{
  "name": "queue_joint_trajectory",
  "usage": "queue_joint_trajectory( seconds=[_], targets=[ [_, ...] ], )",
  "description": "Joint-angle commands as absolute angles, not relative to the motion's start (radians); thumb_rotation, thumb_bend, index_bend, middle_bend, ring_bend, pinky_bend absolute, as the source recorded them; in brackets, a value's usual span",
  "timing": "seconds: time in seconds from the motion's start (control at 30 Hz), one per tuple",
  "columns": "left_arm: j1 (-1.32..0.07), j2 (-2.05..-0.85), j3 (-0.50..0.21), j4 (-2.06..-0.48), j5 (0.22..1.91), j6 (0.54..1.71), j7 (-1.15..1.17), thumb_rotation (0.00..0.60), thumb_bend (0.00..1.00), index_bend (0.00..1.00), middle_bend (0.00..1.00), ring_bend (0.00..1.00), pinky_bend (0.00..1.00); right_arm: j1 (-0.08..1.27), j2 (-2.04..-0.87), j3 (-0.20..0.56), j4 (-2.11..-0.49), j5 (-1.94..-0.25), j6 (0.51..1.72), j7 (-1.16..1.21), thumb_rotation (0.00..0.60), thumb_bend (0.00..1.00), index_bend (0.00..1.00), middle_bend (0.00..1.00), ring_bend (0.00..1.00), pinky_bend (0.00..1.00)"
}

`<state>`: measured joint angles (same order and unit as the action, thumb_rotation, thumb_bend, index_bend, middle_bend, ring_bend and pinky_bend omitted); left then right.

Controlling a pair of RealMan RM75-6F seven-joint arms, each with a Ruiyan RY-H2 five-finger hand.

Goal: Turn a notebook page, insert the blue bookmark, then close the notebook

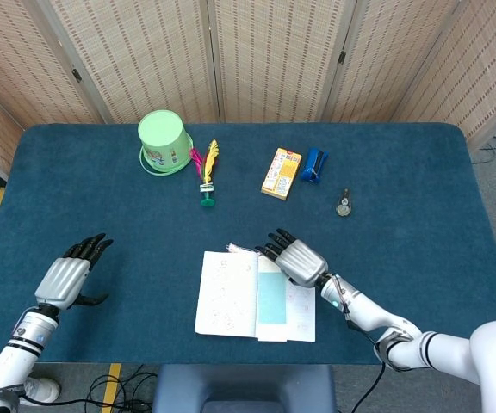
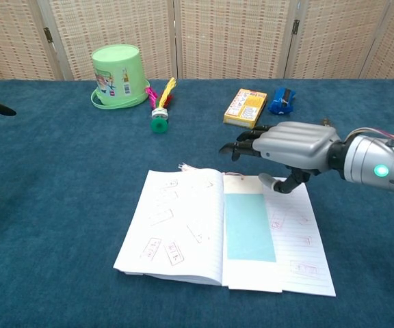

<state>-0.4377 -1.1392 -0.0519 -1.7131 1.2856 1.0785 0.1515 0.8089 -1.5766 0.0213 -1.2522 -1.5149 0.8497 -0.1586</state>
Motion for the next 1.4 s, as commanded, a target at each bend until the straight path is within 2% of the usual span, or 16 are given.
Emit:
queue_joint_trajectory(
  seconds=[0.03, 0.1, 0.27, 0.43, 0.73, 1.4],
  targets=[
    [-0.437, -1.137, -0.052, -1.715, 1.289, 1.082, 0.151, 0.600, 0.23, 0.01, 0.00, 0.04, 0.16, 0.792, -1.557, 0.015, -1.304, -1.533, 0.889, -0.161, 0.600, 0.51, 0.00, 0.13, 0.00, 0.00],
    [-0.436, -1.136, -0.053, -1.715, 1.291, 1.085, 0.150, 0.600, 0.23, 0.01, 0.00, 0.04, 0.16, 0.778, -1.548, -0.002, -1.341, -1.560, 0.919, -0.155, 0.600, 0.46, 0.00, 0.11, 0.00, 0.00],
    [-0.436, -1.133, -0.055, -1.719, 1.290, 1.086, 0.154, 0.600, 0.22, 0.01, 0.00, 0.04, 0.16, 0.751, -1.541, -0.049, -1.408, -1.607, 0.953, -0.165, 0.600, 0.25, 0.00, 0.01, 0.00, 0.00],
    [-0.436, -1.128, -0.054, -1.729, 1.290, 1.087, 0.160, 0.600, 0.23, 0.01, 0.00, 0.04, 0.16, 0.732, -1.543, -0.059, -1.491, -1.594, 0.948, -0.212, 0.600, 0.12, 0.00, 0.00, 0.00, 0.00],
    [-0.434, -1.124, -0.054, -1.734, 1.288, 1.088, 0.163, 0.600, 0.23, 0.01, 0.00, 0.04, 0.16, 0.717, -1.571, -0.082, -1.536, -1.638, 0.965, -0.234, 0.600, 0.08, 0.00, 0.00, 0.00, 0.00],
    [-0.427, -1.129, -0.045, -1.713, 1.293, 1.080, 0.143, 0.600, 0.23, 0.01, 0.00, 0.04, 0.16, 0.703, -1.619, -0.102, -1.514, -1.664, 0.942, -0.270, 0.600, 0.07, 0.00, 0.00, 0.00, 0.00]
  ],
)
